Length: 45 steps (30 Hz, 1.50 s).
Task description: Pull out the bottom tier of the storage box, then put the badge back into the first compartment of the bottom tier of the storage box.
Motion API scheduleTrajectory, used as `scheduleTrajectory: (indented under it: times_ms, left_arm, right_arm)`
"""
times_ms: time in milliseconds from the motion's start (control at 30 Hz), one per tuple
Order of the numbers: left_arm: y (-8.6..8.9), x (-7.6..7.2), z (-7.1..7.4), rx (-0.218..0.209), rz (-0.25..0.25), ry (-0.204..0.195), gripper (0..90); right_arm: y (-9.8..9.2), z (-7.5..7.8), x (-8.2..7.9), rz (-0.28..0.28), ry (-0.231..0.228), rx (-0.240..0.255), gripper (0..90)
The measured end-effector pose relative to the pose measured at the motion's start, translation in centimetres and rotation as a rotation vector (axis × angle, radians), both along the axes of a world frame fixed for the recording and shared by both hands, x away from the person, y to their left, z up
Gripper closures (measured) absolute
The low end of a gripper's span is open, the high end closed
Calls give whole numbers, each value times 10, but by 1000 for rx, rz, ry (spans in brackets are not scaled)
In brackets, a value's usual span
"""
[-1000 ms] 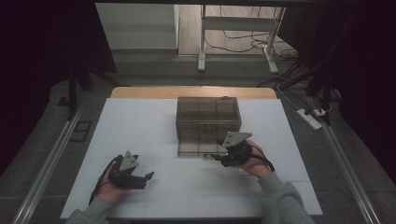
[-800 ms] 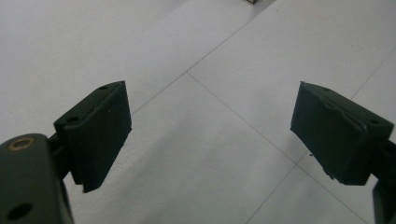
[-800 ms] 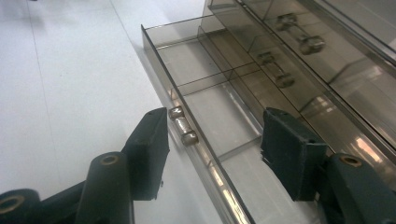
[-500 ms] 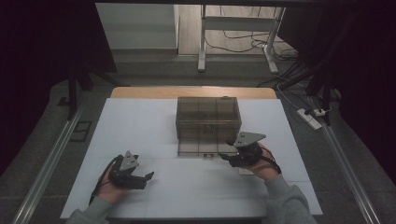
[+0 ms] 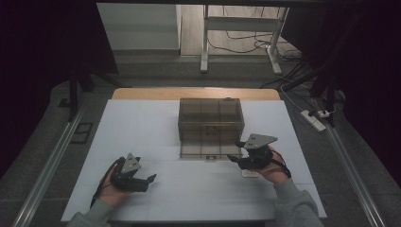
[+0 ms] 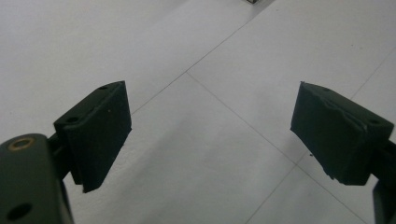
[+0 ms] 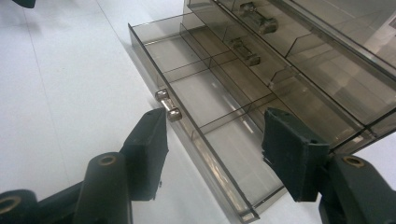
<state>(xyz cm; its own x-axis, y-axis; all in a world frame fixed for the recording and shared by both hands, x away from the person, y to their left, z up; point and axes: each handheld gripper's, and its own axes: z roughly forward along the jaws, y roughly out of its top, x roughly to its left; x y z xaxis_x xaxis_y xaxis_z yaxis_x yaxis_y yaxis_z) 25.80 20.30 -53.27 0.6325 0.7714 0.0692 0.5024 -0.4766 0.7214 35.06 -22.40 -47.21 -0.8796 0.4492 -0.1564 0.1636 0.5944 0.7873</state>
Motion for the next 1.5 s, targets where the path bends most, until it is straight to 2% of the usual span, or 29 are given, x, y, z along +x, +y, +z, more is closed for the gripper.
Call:
scheduleTrajectory:
  times_ms: [533, 833, 967, 1233, 1500]
  left_arm:
    - [0, 0, 0, 2, 2, -1, 124]
    - [0, 0, 0, 5, 2, -1, 123]
    - [0, 0, 0, 5, 1, -2, 123]
    - [-1, 0, 0, 8, -2, 0, 123]
    - [-1, 0, 0, 8, -5, -1, 123]
  right_arm:
    - [-15, 7, 3, 21, 31, -37, 376]
    - [-21, 7, 3, 40, 58, -108, 353]
    - [-25, 8, 3, 41, 72, -106, 347]
    - [-36, 7, 2, 29, 84, -152, 305]
    - [-35, 3, 3, 62, 113, -187, 289]
